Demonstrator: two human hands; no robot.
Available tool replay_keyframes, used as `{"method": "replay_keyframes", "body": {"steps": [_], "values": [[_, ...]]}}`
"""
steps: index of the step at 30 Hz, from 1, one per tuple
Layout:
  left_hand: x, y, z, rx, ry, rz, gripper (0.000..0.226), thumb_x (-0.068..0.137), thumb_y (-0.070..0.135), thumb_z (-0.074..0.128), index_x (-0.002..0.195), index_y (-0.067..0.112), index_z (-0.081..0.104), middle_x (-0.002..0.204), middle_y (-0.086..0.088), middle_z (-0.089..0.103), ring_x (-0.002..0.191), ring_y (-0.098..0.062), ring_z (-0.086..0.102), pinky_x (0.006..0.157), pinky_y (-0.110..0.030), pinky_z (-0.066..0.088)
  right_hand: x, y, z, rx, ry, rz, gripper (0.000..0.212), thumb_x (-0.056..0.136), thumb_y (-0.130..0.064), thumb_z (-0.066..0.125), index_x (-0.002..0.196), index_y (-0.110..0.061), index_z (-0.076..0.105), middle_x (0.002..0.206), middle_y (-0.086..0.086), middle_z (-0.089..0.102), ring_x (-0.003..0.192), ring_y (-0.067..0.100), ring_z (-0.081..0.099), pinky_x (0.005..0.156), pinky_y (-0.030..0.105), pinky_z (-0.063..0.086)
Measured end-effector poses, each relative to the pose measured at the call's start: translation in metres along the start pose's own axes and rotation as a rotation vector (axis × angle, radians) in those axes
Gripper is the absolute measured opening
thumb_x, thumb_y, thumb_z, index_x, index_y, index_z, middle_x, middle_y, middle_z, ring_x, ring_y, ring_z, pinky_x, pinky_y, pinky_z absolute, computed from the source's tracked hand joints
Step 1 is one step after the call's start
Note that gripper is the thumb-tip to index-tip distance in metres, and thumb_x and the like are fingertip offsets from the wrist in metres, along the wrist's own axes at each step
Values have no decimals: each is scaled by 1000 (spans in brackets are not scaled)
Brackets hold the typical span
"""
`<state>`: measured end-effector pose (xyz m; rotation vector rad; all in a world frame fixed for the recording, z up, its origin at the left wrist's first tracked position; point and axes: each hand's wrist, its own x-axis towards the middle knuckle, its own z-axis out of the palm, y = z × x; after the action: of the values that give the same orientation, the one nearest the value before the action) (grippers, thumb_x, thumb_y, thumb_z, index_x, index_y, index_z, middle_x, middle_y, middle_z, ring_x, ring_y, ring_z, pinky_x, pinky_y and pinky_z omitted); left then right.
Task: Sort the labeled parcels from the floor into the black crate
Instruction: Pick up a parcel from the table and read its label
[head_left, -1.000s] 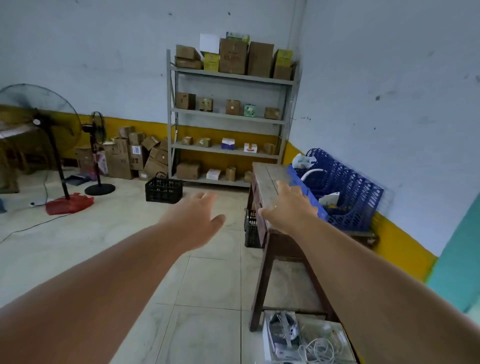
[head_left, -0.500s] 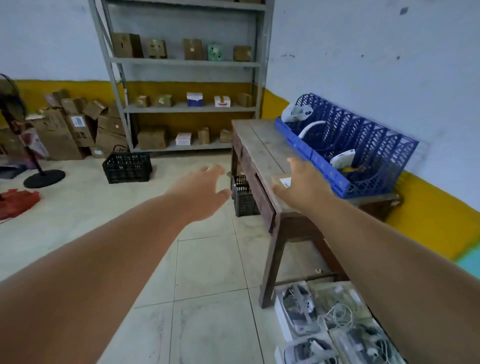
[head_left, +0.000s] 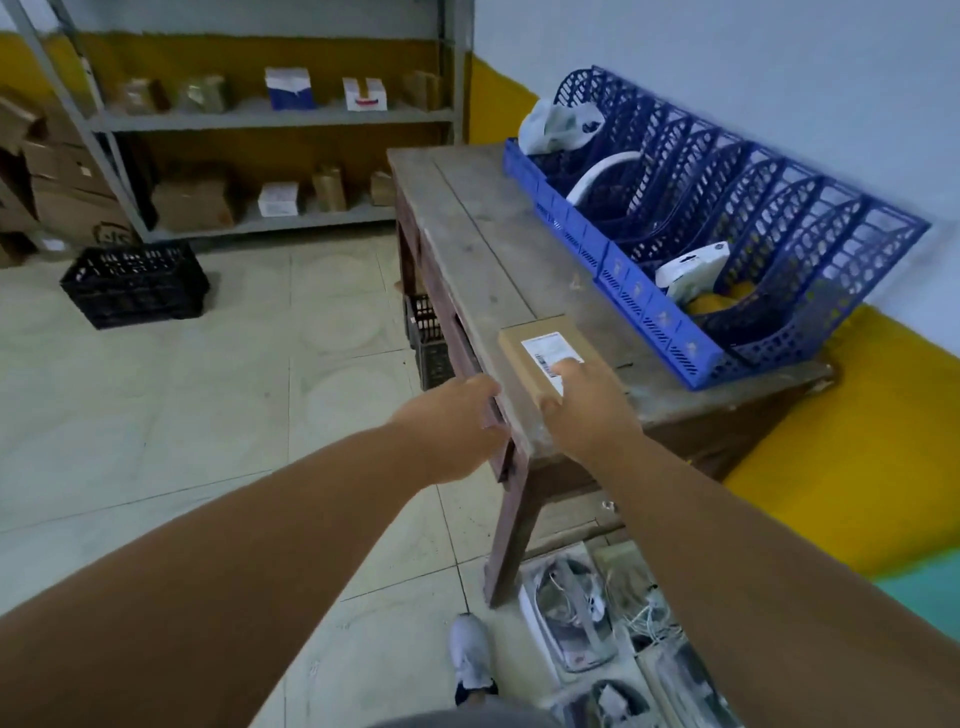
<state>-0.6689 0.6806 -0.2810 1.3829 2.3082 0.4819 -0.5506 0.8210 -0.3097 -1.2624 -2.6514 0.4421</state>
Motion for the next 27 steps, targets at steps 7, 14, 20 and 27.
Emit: {"method": "replay_keyframes", "body": {"steps": [7, 14, 20, 27], "values": [[133, 19, 19, -530, -171, -279, 54, 95, 26, 60, 146, 17, 42, 135, -10, 58, 111, -25, 60, 94, -39, 52, 116, 60, 19, -74, -314, 273, 77, 92, -49, 59, 153, -26, 19, 153, 19, 31, 140, 39, 33, 110, 55, 35], [196, 27, 40, -755, -187, -456, 51, 98, 27, 59, 146, 27, 42, 82, 16, 53, 72, -2, 55, 52, -16, 45, 167, 62, 40, 136, -353, 369, 72, 94, -46, 58, 151, -18, 24, 141, 16, 52, 124, 35, 55, 100, 50, 49], [229, 4, 15, -874, 270, -605, 10, 96, 31, 56, 93, 36, 48, 78, 15, 66, 58, 0, 63, 38, -19, 46, 206, 36, 35, 345, -106, 421, 47, 94, -47, 56, 120, -8, 56, 121, 14, 57, 104, 32, 63, 86, 46, 56], [204, -102, -86, -1026, 557, -592, 27, 95, 39, 57, 121, 45, 54, 91, 16, 75, 65, 3, 70, 44, -17, 52, 240, -109, 36, 813, -53, 71, 36, 93, -44, 61, 122, -27, 47, 96, -11, 65, 73, 2, 66, 49, 15, 50]]}}
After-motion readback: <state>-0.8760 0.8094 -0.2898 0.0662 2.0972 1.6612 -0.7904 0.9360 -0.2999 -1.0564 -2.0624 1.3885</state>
